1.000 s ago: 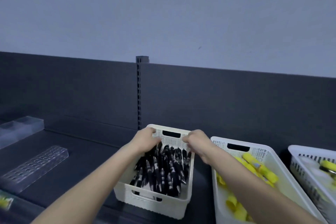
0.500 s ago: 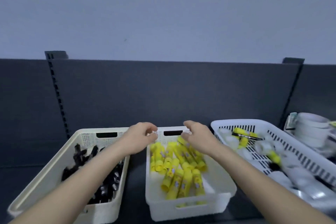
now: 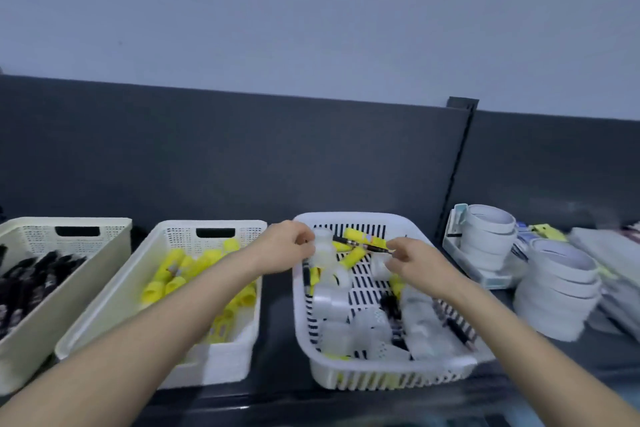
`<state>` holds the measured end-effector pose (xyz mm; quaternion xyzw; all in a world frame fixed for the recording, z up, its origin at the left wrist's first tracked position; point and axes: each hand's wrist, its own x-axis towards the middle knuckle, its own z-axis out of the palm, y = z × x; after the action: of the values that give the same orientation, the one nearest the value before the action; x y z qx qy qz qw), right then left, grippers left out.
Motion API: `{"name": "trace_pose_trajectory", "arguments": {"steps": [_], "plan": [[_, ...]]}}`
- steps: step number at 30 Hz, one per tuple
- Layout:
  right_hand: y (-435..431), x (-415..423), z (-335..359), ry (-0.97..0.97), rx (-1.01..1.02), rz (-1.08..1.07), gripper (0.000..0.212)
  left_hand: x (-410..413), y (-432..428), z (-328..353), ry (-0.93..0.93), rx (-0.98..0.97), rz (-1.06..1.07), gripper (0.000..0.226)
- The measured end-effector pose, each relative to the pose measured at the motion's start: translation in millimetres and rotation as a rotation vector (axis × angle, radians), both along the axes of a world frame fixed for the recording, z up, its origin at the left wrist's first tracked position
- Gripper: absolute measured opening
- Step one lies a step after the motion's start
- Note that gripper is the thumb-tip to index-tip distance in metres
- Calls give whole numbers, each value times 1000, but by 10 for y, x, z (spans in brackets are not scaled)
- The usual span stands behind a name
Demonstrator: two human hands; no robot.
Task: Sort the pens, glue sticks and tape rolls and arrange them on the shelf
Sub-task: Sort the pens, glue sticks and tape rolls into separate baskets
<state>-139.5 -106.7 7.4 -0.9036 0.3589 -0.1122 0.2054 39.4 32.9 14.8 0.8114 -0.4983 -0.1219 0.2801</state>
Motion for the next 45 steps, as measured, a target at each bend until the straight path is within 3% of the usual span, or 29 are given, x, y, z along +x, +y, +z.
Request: {"name": "trace_pose_trajectory", "arguments": {"steps": [4, 7, 14, 19, 22, 26, 29, 32, 36, 40, 45], "plan": [[-289, -308, -32, 81, -80, 43, 32, -298, -264, -34, -64, 82, -24, 33], [-411, -437, -53, 102, -103, 58, 15, -404, -394, -73, -85, 161, -32, 32], [-367, -479, -103, 226, -76, 141, 40, -574, -426, -171, -260, 542, -220, 53], [-210, -298, -172, 384, -115, 211, 34, -633, -319, -166, -240, 645, -323, 74], [-126, -125, -222, 435, -190, 294, 43, -623, -324, -244, -284, 721, -335, 75], [-166, 25, -235, 388, -196, 318, 41, -503, -317, -241, -265, 646, -369, 57], [-353, 54, -227, 337, -165, 210, 37, -407, -312, -217, -242, 564, -375, 60], [-557, 98, -227, 303, -161, 172, 34, -307, -384, -121, -190, 392, -272, 48], [-759, 271, -230, 229, -158, 135, 30, -137, -631, -77, -260, 217, -149, 32], [-916, 396, -260, 211, -143, 132, 34, -9, -978, -259, -300, 288, -170, 23], [-1063, 473, -318, 171, -116, 129, 37, -110, -1367, -380, -496, 452, -188, 24]]}}
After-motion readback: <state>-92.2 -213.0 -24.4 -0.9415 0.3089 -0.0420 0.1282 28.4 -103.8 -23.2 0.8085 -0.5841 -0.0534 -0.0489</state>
